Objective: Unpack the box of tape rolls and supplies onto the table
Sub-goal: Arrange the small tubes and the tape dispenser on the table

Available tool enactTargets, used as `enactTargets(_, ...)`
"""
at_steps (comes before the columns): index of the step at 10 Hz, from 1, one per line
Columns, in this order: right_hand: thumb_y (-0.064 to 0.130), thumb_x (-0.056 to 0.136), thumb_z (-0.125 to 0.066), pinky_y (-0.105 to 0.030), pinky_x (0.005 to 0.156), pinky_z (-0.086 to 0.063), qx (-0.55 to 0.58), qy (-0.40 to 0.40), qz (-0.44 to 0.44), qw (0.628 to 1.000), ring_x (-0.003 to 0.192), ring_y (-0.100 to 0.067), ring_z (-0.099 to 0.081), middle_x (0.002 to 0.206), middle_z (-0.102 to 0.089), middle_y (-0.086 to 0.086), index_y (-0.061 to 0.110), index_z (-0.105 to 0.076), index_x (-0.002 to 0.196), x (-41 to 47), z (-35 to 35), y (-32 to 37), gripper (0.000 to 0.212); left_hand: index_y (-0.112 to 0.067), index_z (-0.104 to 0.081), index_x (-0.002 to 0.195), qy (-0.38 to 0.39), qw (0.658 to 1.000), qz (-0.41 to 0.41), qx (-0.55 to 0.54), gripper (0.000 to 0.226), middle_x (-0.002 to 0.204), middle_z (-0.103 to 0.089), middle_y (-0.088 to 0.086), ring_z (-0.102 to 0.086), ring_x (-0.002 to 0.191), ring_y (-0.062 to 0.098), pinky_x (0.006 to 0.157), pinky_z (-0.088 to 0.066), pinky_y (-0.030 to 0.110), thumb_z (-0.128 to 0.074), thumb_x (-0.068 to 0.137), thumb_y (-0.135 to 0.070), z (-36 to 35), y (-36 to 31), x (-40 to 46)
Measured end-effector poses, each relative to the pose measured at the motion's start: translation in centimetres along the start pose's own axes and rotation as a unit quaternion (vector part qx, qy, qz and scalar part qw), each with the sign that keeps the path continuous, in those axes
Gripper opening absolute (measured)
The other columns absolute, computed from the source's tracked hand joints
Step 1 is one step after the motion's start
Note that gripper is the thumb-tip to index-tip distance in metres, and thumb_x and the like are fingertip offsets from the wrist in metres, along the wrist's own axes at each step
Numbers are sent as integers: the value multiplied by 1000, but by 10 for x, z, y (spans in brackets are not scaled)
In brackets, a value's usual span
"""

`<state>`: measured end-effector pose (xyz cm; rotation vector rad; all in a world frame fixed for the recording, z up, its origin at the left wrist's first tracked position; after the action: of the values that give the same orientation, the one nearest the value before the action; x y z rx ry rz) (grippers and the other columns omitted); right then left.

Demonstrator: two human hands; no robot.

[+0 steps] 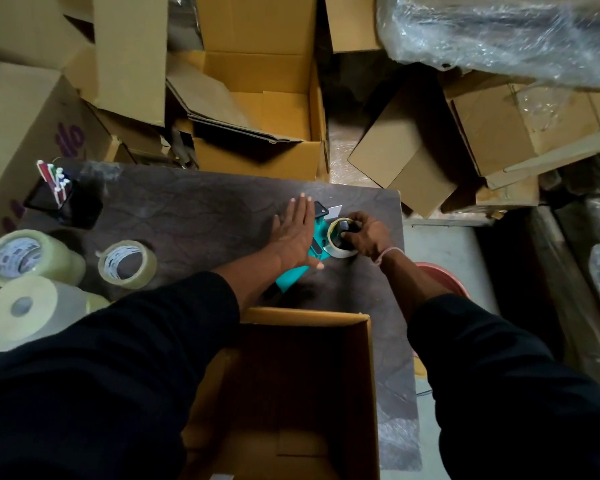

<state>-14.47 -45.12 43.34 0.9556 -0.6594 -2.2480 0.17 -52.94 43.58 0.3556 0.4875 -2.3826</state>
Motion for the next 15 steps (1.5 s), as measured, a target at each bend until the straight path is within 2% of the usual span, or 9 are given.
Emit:
enactTargets(3, 8, 86, -74, -25, 82, -46, -26, 30, -6, 999, 101, -21, -63, 111, -69, -9, 5, -67, 121, 12, 5, 0, 37, -10, 21, 157, 30, 999, -28, -2, 133, 163, 32, 9, 19, 152, 39, 123, -11, 61, -80, 78, -47, -22, -5, 17)
enactTargets(6, 13, 78, -83, -26, 86, -51, -25, 2, 3, 1000, 96, -17, -63, 112, -73, -11, 6, -71, 117, 18, 10, -4, 41, -6, 19, 157, 19, 999, 17, 28, 129, 165, 24, 17, 9, 152, 47, 123, -6, 55, -76, 81, -51, -26, -14, 21)
enactTargets(7, 9, 75, -84, -34, 91, -58, 32, -16, -5, 999, 87, -16, -67, 100, -75, -10, 4, -75, 106, 14, 14, -13, 33, -7, 19, 157, 19, 999, 13, 30, 131, 165, 23, 18, 8, 152, 47, 123, -6, 54, -77, 80, -53, -27, -14, 21)
enactTargets(9, 10, 80, -81, -20, 68, -55, 165, -18, -10, 986, 86, -20, -64, 100, -72, -19, -9, -70, 108, 6, 43, -18, 36, -5, 19, 156, 18, 999, 13, 44, 140, 165, 20, 19, 5, 153, 47, 123, -6, 53, -77, 73, -64, -25, -14, 21)
enactTargets(11, 8, 85, -75, -46, 69, -60, 138, -30, -57, 988, 70, -30, -65, 88, -69, -19, 1, -71, 87, -3, 70, -40, 9, -4, 18, 157, 43, 998, -36, 38, 138, 163, 27, 19, 18, 150, 47, 122, -3, 57, -78, 75, -60, -12, -13, 12)
enactTargets(12, -6, 85, -64, -40, 57, -60, 194, -48, -95, 975, 60, -28, -61, 87, -65, -22, -7, -69, 96, -20, 80, -58, 12, -4, 14, 158, 37, 997, -44, 45, 129, 162, 29, 20, 28, 147, 47, 120, -4, 61, -75, 80, -56, 2, -24, 4)
enactTargets(13, 1, 88, -60, -41, 75, -64, 233, -54, -136, 961, 77, -25, -67, 95, -66, -14, -3, -64, 117, -35, 91, -92, 29, -5, 0, 160, -9, 996, -87, 23, 109, 166, 18, 21, 23, 151, 42, 124, -8, 57, -70, 88, -48, 20, -55, 0)
enactTargets(14, 7, 91, -60, -34, 63, -63, 287, -54, -198, 936, 66, -14, -73, 97, -70, -14, 5, -66, 99, -59, 98, -134, 11, -6, -29, 155, -36, 988, -148, -39, 77, 164, -19, 20, -16, 153, 36, 122, -25, 43, -66, 93, -33, 40, -98, -5)
enactTargets(15, 3, 96, -51, -23, 45, -56, 413, -81, -227, 878, 46, -6, -66, 82, -64, -8, 7, -61, 87, -110, 103, -160, 14, -11, -43, 147, -28, 985, -165, -50, 60, 149, -44, 13, -49, 133, 31, 104, -43, 38, -63, 95, -32, 53, -134, -4)
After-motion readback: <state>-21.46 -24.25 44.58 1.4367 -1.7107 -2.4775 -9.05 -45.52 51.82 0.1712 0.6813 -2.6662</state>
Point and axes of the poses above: each hand's wrist, its own x-axis towards the middle knuckle, its own z-axis out of the back of the hand, y = z × x, the point moved 8 cm from there along x, towards the middle knuckle
